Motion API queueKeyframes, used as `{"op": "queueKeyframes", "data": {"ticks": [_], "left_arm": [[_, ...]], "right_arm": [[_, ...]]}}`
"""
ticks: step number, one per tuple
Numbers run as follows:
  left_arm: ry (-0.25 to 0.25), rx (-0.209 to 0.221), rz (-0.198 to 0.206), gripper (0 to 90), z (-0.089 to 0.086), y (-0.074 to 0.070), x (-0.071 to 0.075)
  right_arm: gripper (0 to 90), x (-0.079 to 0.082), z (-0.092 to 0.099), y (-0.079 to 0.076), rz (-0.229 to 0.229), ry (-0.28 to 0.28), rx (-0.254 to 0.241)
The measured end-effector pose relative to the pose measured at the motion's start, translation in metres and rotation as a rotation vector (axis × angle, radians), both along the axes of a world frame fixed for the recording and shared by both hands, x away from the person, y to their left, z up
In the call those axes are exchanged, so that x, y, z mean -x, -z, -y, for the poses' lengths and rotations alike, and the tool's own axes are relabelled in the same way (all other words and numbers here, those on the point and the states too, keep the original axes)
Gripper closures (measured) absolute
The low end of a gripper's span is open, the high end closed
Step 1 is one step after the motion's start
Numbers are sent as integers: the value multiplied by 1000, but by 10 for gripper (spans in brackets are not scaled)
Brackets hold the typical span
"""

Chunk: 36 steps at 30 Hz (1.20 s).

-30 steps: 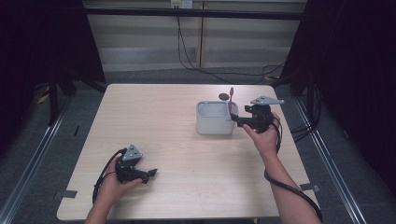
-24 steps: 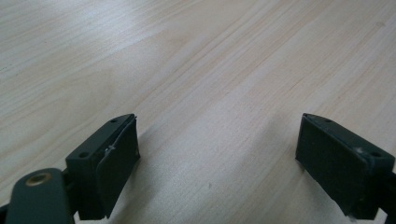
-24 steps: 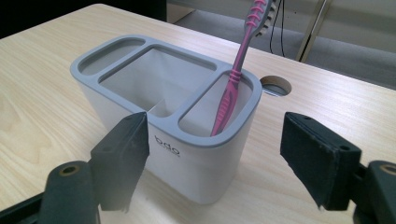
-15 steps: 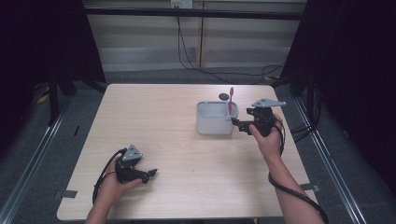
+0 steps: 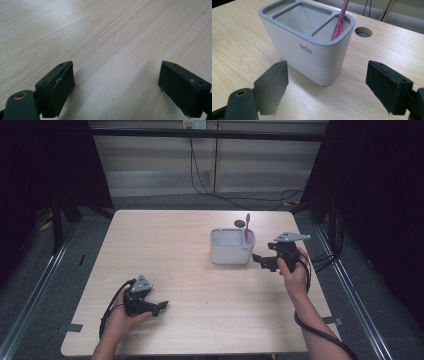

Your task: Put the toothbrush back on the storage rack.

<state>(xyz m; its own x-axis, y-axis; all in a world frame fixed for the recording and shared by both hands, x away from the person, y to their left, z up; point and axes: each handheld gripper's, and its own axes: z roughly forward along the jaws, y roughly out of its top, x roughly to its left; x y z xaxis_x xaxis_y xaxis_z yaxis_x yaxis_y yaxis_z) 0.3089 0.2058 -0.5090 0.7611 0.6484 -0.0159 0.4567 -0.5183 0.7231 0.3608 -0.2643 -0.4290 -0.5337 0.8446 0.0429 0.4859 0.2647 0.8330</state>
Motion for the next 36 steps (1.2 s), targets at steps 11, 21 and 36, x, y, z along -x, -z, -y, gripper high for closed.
{"op": "queueKeyframes", "data": {"ticks": [11, 21, 36], "left_arm": [[1, 0, -1, 128, 0, 0, 0], [6, -7, -1, 128, 0, 0, 0], [6, -6, -1, 127, 0, 0, 0]], "right_arm": [[181, 11, 11, 11, -20, -13, -8], [182, 20, 17, 20, -34, -26, 8], [182, 31, 23, 36, -65, -39, 4]]}}
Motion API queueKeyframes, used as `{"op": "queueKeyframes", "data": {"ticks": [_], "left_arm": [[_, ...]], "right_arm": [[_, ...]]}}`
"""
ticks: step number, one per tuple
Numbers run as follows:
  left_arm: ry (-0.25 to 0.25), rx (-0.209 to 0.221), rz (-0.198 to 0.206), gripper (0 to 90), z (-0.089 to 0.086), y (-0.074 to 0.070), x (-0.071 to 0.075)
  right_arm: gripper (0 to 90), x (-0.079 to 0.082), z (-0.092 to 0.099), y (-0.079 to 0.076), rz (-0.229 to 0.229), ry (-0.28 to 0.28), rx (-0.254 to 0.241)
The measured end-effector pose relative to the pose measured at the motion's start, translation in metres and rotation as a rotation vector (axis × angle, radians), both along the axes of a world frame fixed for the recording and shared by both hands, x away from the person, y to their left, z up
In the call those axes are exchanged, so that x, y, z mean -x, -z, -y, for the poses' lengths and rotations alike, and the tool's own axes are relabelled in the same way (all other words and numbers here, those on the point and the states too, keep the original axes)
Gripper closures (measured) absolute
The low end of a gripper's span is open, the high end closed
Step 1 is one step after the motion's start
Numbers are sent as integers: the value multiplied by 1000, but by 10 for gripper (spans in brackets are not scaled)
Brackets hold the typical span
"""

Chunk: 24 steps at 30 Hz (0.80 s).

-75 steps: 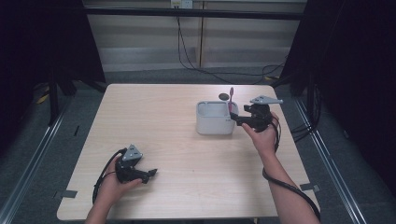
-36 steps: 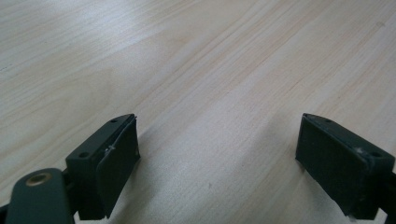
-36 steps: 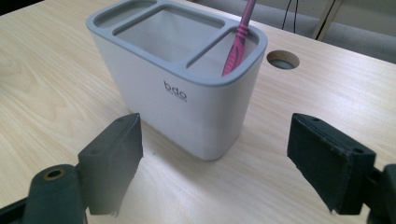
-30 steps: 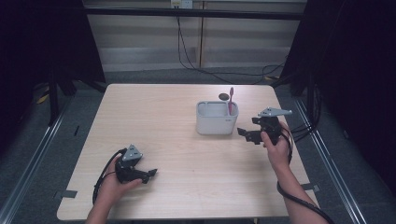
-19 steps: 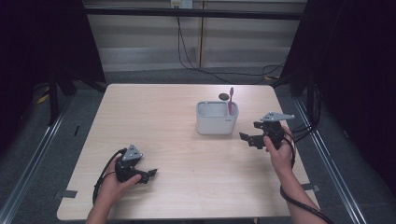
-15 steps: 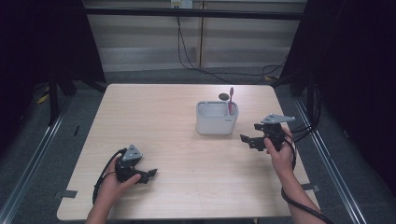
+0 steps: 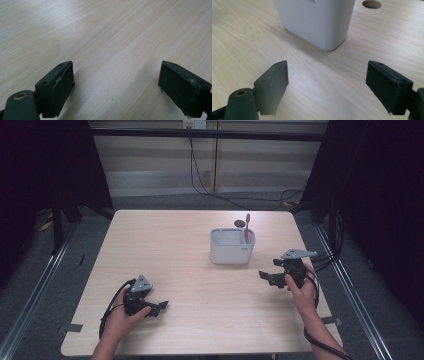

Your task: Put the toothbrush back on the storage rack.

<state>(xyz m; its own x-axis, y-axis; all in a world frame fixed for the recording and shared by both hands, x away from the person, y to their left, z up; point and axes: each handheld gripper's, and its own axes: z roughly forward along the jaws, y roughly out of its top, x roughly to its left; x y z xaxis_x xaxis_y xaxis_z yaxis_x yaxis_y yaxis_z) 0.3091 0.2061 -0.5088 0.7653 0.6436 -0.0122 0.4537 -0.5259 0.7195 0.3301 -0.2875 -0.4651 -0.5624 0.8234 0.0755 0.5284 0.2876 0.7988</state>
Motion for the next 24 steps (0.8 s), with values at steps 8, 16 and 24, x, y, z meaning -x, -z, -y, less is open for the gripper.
{"op": "queueKeyframes", "data": {"ticks": [8, 16, 24], "left_arm": [[1, -1, -3, 128, 0, 0, 0], [-1, -1, -2, 127, 0, 0, 0], [0, -1, -3, 127, 0, 0, 0]], "right_arm": [[182, 3, 4, 9, -16, -2, 14], [182, 4, 8, 19, -41, 0, 22], [182, 4, 6, 26, -64, -21, 47]]}}
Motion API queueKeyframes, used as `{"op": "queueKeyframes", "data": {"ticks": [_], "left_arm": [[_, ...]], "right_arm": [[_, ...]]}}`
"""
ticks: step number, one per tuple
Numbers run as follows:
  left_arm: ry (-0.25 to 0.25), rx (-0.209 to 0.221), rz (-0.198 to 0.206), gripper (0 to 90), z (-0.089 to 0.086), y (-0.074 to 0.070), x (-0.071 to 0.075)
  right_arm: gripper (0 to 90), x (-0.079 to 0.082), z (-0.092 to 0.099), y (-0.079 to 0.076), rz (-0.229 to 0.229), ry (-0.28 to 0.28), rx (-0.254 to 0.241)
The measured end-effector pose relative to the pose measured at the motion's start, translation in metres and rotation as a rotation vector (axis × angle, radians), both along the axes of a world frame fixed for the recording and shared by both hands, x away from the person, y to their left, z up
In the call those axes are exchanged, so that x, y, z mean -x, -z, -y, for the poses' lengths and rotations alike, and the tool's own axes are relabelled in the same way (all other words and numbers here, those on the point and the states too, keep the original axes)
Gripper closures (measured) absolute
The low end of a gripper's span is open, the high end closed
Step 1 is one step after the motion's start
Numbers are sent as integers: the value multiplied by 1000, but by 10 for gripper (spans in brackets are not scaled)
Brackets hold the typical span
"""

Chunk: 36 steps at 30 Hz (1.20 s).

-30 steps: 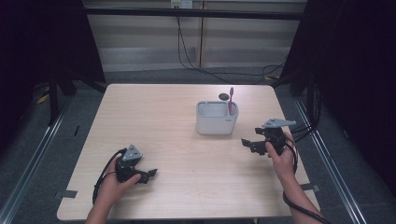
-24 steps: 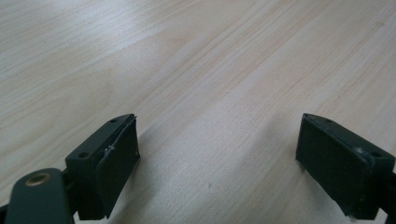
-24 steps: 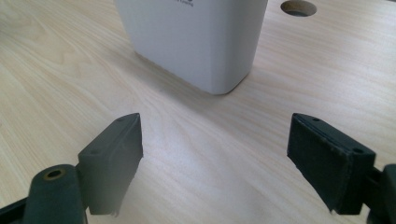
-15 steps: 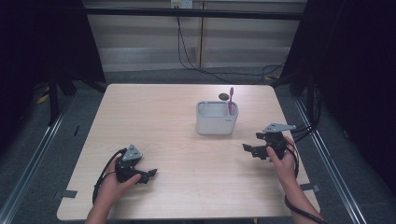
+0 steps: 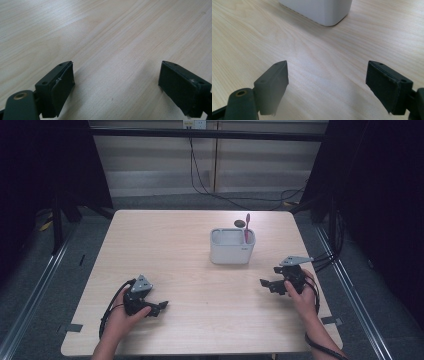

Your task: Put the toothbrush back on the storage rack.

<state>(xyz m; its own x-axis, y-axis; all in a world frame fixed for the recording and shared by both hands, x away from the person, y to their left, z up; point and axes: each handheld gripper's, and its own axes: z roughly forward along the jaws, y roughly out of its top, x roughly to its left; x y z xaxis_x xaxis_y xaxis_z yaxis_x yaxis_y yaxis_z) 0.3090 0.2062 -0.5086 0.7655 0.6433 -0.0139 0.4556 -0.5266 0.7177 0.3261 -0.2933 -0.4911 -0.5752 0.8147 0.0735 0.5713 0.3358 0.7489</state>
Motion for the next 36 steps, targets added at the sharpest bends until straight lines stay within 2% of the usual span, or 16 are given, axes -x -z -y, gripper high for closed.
{"op": "queueKeyframes", "data": {"ticks": [8, 15, 36], "left_arm": [[1, 0, 1, 128, 0, 0, 0], [1, 1, 2, 127, 0, 0, 0], [0, 1, 3, 128, 0, 0, 0]], "right_arm": [[187, -1, -2, 6, -14, -17, 30], [187, 0, -3, 11, -46, -23, 46], [183, -1, -5, 17, -49, -26, 61]]}}
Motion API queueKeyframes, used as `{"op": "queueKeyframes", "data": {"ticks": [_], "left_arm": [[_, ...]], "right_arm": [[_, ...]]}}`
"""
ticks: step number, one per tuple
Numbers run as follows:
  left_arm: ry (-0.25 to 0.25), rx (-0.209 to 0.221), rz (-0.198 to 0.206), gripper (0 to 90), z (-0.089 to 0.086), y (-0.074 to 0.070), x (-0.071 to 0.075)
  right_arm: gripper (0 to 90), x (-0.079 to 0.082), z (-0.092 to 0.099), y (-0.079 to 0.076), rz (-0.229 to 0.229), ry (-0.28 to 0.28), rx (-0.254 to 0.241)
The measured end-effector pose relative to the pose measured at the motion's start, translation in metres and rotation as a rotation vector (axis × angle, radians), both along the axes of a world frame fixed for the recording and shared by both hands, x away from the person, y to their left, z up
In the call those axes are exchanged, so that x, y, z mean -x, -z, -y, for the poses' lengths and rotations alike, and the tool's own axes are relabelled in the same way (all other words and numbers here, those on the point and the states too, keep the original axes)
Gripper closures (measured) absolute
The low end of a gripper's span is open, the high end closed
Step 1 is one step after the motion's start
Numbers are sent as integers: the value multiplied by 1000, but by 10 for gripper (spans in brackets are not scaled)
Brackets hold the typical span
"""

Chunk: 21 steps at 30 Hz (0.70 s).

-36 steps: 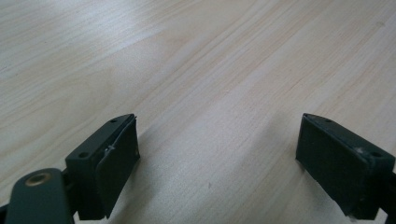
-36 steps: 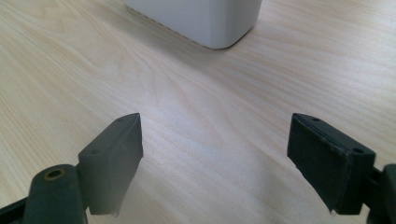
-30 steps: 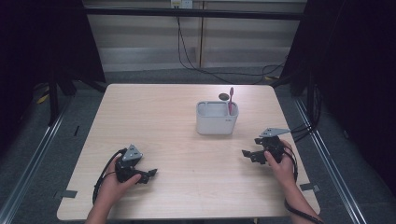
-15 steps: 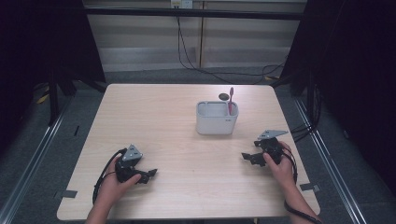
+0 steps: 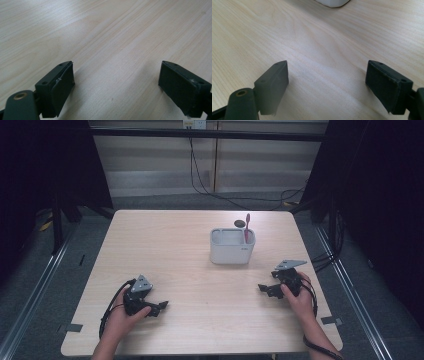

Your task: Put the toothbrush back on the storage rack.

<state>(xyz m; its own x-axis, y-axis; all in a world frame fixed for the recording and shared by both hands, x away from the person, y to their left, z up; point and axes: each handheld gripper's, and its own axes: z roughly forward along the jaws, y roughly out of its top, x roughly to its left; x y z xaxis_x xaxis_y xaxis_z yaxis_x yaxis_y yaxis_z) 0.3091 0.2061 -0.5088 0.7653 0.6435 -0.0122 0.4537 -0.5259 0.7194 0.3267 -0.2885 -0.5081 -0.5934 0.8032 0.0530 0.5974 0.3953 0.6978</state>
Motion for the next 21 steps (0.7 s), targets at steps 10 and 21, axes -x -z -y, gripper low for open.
{"op": "queueKeyframes", "data": {"ticks": [10, 21], "left_arm": [[2, 0, -2, 128, 0, 0, 0], [1, -1, -1, 128, 0, 0, 0]], "right_arm": [[169, 4, 3, 5, 48, -30, -3], [157, 4, 2, 5, 47, -23, 5]]}}
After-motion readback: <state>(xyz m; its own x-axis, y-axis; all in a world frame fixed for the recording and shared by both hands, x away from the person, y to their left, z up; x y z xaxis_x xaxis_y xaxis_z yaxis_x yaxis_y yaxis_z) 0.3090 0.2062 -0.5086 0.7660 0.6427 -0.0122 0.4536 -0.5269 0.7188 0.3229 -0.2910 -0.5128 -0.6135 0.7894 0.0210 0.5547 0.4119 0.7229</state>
